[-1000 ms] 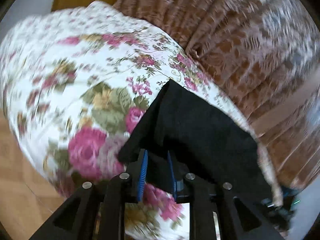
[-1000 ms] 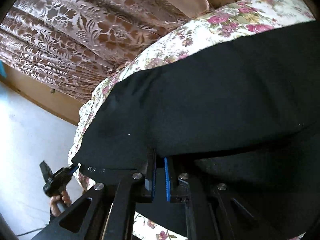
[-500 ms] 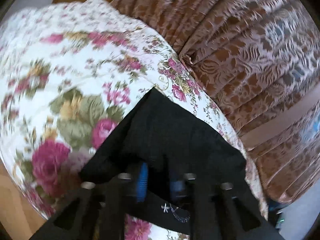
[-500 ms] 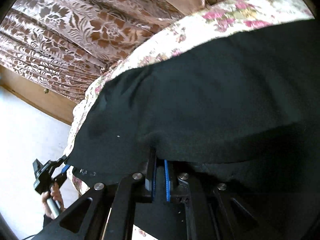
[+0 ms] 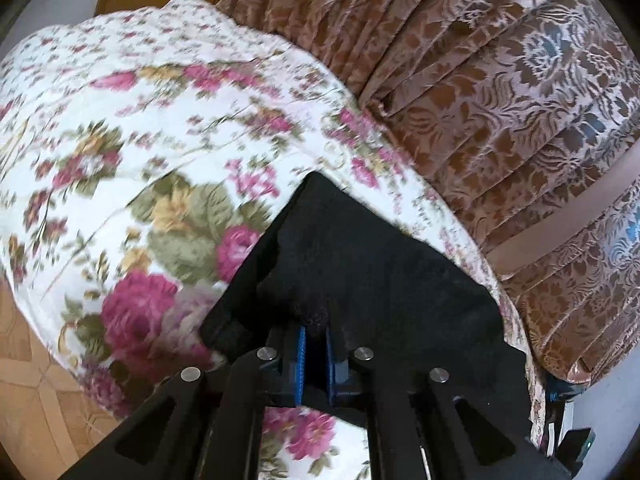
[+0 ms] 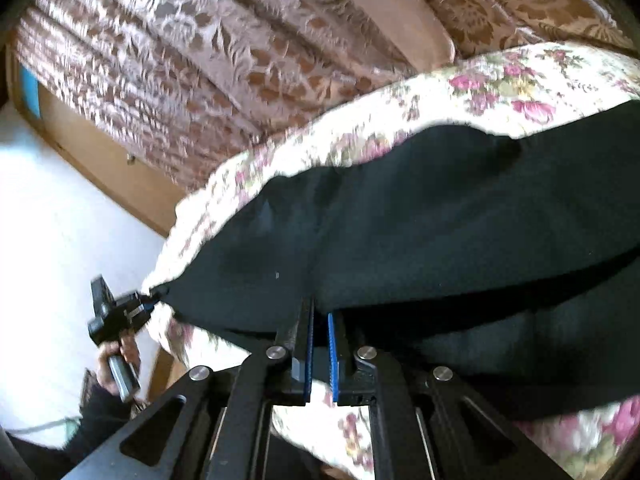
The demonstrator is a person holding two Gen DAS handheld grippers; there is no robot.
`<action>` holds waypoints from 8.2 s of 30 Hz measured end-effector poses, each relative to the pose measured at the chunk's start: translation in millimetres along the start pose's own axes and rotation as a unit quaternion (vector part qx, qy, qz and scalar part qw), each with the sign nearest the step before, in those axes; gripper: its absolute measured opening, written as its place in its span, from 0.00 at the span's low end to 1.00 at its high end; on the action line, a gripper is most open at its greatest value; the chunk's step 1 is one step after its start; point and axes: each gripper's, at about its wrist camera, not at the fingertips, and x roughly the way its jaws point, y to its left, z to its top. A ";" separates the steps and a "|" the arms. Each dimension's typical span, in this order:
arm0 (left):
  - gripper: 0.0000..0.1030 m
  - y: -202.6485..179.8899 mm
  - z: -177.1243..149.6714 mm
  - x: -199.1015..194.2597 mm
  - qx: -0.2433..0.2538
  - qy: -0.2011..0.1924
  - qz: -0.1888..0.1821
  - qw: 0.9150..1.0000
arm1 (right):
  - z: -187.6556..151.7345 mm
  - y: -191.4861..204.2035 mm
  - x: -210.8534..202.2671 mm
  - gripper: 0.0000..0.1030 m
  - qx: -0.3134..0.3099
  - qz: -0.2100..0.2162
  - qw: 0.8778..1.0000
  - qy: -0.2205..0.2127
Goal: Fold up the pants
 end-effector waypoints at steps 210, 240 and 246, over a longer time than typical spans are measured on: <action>0.27 -170.6 -127.3 78.5 0.268 0.115 -0.063 0.955 | 171.4 45.1 279.1 0.04 -0.105 -0.027 0.975 0.193; 0.22 36.4 -22.3 9.8 -0.077 0.038 -0.007 0.996 | 8.4 77.0 106.0 0.55 -0.086 0.017 0.989 0.117; 0.16 34.7 -25.4 16.0 -0.030 0.026 0.041 0.998 | -6.0 65.8 111.5 0.46 -0.075 -0.005 0.989 0.126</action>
